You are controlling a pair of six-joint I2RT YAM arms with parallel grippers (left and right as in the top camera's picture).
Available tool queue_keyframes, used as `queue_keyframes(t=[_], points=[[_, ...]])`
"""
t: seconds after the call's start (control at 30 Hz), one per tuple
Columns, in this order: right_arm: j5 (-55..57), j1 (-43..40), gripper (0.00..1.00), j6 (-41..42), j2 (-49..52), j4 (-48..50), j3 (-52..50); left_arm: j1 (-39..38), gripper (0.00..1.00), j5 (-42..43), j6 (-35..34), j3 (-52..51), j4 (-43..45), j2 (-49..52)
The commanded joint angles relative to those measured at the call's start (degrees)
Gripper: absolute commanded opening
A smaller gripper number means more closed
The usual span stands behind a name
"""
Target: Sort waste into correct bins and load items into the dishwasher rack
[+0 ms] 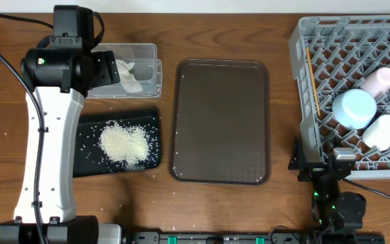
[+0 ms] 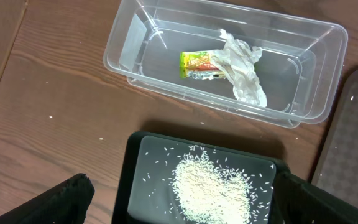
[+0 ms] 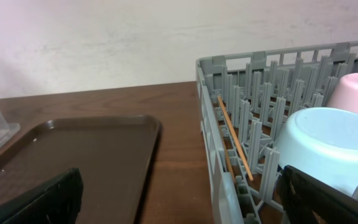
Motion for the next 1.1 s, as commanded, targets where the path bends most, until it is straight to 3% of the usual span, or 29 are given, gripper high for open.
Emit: queue_keyframes(t=[0.0,0.5,1.07], points=[[0.94,-0.52,0.99,-0.83,-0.42,-0.33,-0.07,0.24,0.96,-0.52,0.55,-0.02,-0.17,-0.42],[0.94,-0.52,0.99,-0.85,-0.42,-0.33,-0.07,-0.2,0.96,-0.52,0.55,-0.02,-0.17,-4.83],[0.94,-0.52,0.99,-0.85,-0.42,-0.33,-0.07,-0.2,0.96,-0.52,0.55,-0.02,-0.17,-25.57]])
